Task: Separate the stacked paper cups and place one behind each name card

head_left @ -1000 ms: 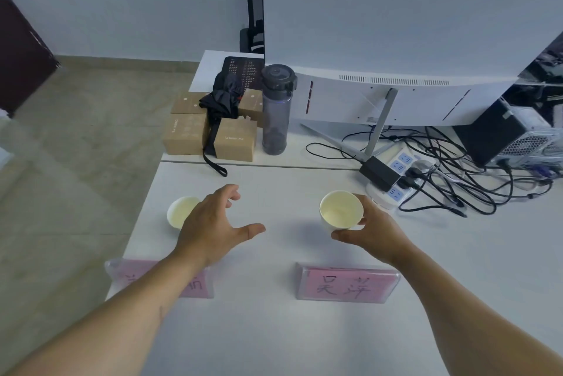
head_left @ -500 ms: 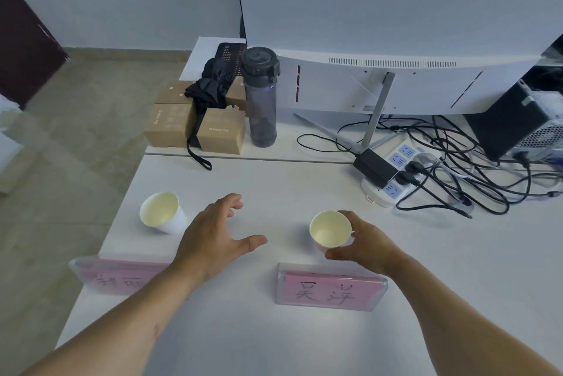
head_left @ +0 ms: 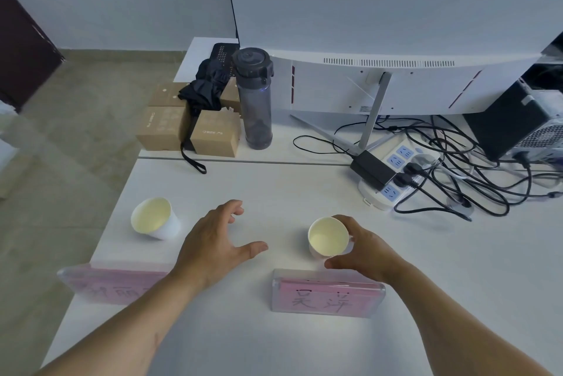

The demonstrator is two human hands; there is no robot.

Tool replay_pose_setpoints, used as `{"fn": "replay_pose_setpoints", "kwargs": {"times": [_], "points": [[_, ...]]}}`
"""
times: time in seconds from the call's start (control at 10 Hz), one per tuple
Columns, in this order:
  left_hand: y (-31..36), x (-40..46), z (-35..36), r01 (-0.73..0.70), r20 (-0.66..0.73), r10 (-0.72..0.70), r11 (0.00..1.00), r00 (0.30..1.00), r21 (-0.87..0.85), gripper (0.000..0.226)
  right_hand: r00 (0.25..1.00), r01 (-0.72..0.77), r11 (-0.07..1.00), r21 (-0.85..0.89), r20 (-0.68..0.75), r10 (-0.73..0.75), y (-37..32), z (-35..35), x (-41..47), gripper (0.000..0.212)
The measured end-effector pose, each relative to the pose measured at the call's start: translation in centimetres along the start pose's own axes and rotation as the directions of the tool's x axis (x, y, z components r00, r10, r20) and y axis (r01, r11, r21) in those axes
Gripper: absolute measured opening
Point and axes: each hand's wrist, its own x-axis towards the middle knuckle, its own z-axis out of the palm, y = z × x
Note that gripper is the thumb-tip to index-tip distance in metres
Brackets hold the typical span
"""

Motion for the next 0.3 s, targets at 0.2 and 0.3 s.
{"fn": "replay_pose_setpoints", "kwargs": {"times": [0.2,0.3], "points": [[1.1,0.4,-1.5,-0.002,-0.008,0.001,1.000,1.000,-0.019,0.090,1.000,0.012,1.000,-0.011,0.015,-0.012,-1.2,-2.2,-1.6,0.109],[1.9,0.3,-2.5,-0.013,-0.035,0.013,1.000,0.999,-0.008,0.089,0.998,0.054,0.999,0.004,-0.020,-0.054,-1.7,-3.6,-2.9,0.118]]}}
